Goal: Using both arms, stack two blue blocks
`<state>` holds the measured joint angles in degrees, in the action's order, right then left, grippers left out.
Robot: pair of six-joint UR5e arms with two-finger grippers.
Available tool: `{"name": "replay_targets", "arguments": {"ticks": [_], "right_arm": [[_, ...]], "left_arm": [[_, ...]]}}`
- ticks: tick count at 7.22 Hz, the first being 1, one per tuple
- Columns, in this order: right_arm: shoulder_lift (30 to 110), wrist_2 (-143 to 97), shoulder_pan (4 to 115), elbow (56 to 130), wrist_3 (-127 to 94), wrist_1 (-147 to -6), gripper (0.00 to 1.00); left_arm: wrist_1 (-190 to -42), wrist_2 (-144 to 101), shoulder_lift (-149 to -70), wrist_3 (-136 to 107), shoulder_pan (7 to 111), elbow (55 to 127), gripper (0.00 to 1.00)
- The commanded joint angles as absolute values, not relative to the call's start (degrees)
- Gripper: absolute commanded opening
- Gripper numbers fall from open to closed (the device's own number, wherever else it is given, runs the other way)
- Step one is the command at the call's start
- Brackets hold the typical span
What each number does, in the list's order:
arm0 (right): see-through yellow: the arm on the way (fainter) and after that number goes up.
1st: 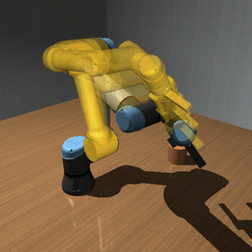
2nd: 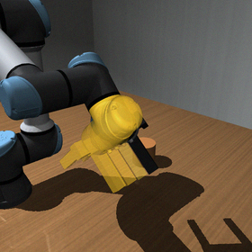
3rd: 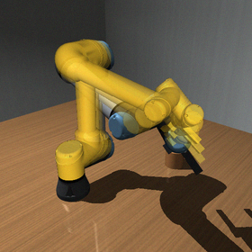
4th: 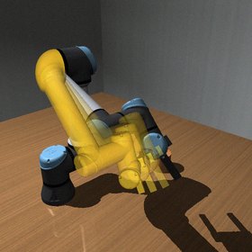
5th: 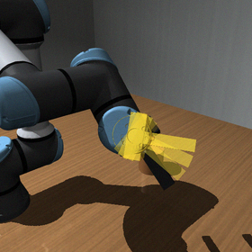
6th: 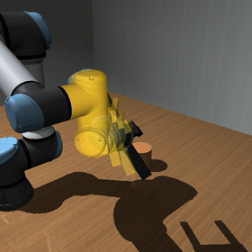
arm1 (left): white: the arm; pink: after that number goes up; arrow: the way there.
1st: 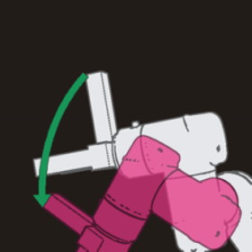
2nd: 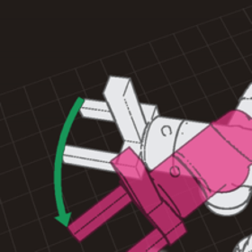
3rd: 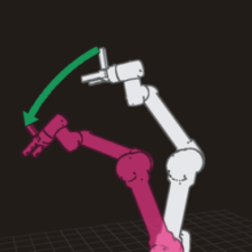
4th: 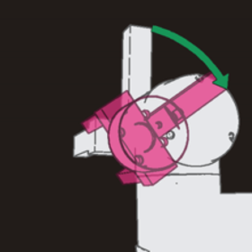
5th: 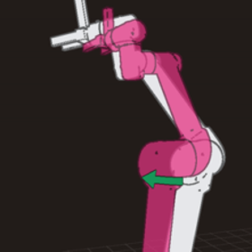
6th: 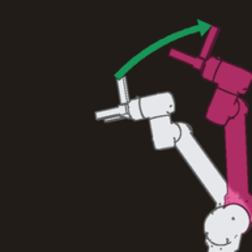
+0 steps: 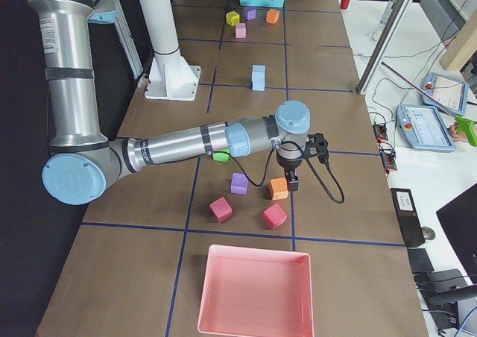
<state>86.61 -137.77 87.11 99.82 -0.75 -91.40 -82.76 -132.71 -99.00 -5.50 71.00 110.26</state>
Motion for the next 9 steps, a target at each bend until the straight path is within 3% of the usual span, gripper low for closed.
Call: {"name": "replay_targets", "arguments": {"ticks": [1,3,4,9], "right_arm": [[86.92,-136.77,92.96,98.53,15.41,-102.00,1.00],[86.84,-136.15,92.90,98.62,16.26,-103.45,1.00],[87.01,-135.53,92.81,98.79,16.09,-103.45,1.00],[86.05,-135.53,90.09,95.71,15.12,-102.83,1.00]], "left_arm": [[-82.44,-137.10,-96.15,12.14,84.93,99.73,0.99],[-82.96,-136.23,-96.24,18.87,90.59,90.93,0.99],[-82.19,-136.75,-96.94,21.42,92.53,89.84,1.00],[-84.19,-136.85,-97.74,10.38,91.58,91.15,1.00]]}}
